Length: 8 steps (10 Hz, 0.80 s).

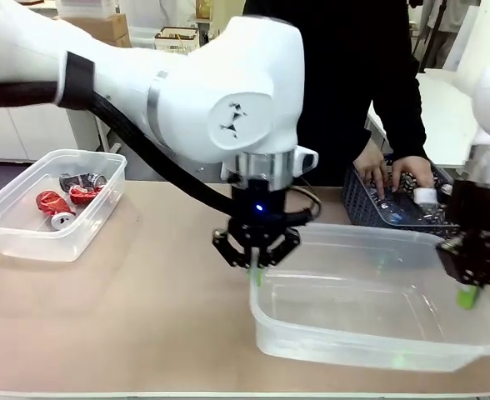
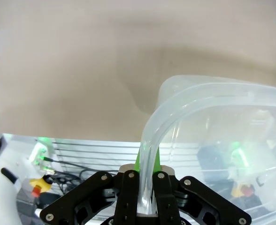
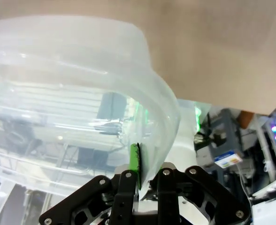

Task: Sort the waste into each basket.
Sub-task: Pick up the Organizing box on the right side of the table and lift it.

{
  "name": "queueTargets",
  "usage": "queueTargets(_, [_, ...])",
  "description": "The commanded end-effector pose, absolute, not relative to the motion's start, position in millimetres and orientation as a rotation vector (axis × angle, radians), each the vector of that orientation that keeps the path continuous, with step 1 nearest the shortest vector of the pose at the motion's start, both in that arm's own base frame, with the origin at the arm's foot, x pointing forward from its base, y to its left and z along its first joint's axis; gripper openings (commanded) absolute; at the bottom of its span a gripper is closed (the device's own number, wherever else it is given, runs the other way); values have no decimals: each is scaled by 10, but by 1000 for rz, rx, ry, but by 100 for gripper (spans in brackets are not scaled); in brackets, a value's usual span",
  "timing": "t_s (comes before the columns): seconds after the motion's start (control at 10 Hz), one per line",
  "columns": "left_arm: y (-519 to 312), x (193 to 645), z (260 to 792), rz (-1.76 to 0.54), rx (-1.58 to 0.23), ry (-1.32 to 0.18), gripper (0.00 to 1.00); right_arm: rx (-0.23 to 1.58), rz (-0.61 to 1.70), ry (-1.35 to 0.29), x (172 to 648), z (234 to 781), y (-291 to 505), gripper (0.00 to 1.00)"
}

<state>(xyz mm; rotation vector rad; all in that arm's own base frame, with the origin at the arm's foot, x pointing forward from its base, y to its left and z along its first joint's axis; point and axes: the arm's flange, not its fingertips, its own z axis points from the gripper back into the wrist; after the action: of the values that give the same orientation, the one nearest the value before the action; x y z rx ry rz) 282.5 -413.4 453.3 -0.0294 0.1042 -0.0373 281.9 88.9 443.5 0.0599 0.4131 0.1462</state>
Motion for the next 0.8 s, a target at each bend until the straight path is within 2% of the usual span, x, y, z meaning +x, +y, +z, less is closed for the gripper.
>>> queueTargets(0.0, [-3774, 2928, 4764, 13, -41, 43, 4, 70, 258, 410, 3181, 4685, 1589, 5])
queueTargets(0.2, [-3225, 2910, 4747, 86, -41, 29, 4, 122, 253, 291, 3628, 4792, 2016, 5])
queueTargets(0.4, [-2783, 2978, 4639, 203, -63, 19, 4, 141, 307, 285, 3982, 4744, 2198, 5])
queueTargets(0.7, [-2753, 3480, 4663, 203, -130, -42, 4, 192, 362, 328, 3944, 4694, 2264, 5])
